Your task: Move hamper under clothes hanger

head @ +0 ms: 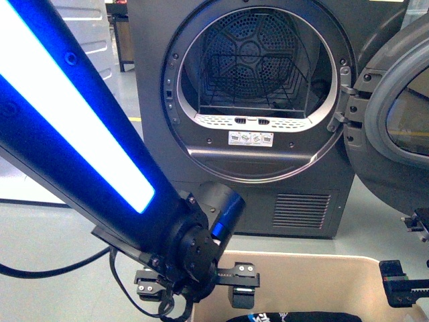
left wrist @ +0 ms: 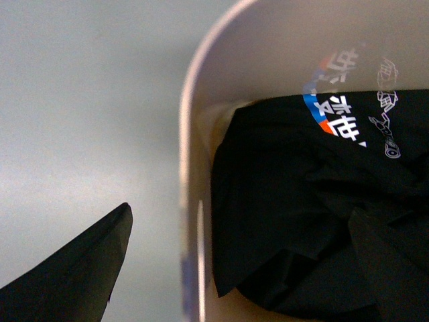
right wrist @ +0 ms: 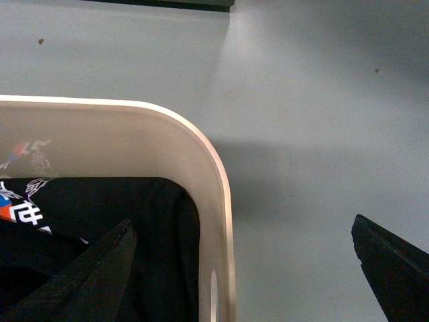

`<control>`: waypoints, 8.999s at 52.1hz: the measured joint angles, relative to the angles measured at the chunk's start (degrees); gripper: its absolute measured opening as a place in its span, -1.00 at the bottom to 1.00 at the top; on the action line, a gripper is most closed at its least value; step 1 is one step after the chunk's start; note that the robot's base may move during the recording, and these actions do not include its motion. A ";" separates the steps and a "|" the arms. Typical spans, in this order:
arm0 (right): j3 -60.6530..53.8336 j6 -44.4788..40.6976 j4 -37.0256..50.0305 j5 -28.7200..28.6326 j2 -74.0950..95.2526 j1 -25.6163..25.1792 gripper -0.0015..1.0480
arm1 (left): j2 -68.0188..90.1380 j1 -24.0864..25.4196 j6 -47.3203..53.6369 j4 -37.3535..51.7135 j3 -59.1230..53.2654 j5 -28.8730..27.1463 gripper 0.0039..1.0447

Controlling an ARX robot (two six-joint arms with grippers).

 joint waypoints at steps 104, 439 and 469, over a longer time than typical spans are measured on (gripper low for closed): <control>3.93 -0.26 -1.16 2.32 10.67 0.90 -0.95 | 5.95 -2.25 0.48 -7.87 4.92 -4.35 -0.92; 18.84 14.36 0.87 -0.94 14.51 3.74 -0.95 | 13.60 3.58 7.61 0.46 25.90 -13.90 -0.92; 29.31 13.27 -6.45 -1.95 20.61 5.66 -0.95 | 14.16 4.50 3.96 -4.98 24.96 -14.95 -0.92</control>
